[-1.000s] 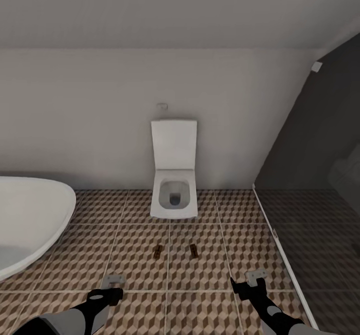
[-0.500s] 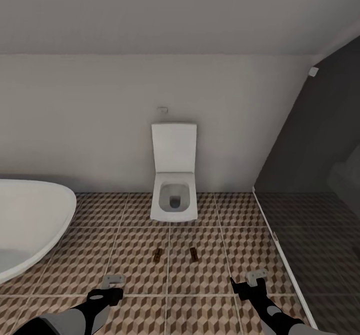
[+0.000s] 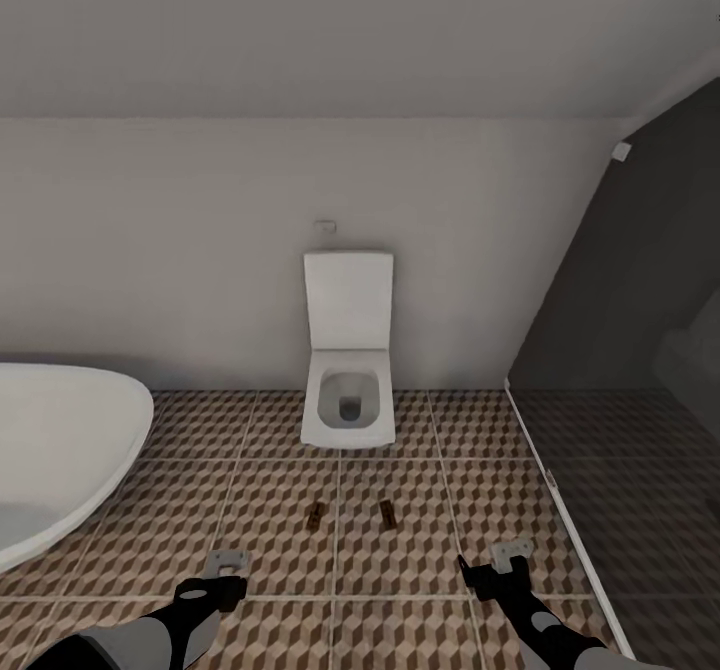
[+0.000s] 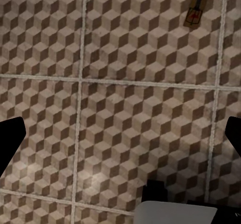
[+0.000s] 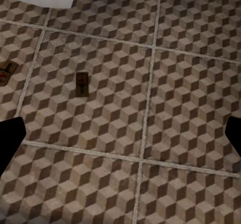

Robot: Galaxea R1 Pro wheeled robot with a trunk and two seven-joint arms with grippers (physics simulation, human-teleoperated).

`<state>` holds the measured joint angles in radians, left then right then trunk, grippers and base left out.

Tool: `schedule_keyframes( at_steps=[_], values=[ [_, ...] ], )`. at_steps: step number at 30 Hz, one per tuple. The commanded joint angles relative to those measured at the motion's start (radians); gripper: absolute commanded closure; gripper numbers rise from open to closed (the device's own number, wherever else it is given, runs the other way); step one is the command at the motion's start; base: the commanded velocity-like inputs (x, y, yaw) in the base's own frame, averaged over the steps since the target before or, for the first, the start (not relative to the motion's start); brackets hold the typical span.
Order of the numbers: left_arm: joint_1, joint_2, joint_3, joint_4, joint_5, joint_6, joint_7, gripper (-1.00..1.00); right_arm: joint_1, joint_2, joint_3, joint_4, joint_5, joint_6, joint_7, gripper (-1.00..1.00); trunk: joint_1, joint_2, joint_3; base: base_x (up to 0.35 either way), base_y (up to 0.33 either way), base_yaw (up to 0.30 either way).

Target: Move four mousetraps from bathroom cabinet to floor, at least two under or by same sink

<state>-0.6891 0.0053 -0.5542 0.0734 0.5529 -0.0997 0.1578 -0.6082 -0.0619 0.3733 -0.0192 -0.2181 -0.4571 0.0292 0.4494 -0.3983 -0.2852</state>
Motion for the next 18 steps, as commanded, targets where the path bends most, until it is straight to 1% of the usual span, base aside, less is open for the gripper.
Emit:
schedule_keyframes(
  at_steps=[1, 5, 18],
  values=[
    [-0.001, -0.001, -0.006, 0.003, 0.004, -0.005, 0.0, -1.0, -0.001, 0.0, 0.007, 0.001, -0.01, -0.003, 0.003, -1.0, 0.001, -0.002, 0.0, 0.0, 0.0, 0.0],
    [-0.001, -0.001, -0.006, 0.003, 0.004, -0.005, 0.0, -1.0, -0.001, 0.005, 0.007, 0.001, -0.01, -0.003, 0.003, -1.0, 0.001, -0.002, 0.006, 0.0, 0.0, 0.0],
    [-0.001, -0.001, -0.006, 0.003, 0.004, -0.005, 0.0, -1.0, -0.001, 0.007, 0.007, 0.001, -0.01, -0.003, 0.003, -1.0, 0.001, -0.002, 0.027, 0.0, 0.0, 0.0]
  ],
)
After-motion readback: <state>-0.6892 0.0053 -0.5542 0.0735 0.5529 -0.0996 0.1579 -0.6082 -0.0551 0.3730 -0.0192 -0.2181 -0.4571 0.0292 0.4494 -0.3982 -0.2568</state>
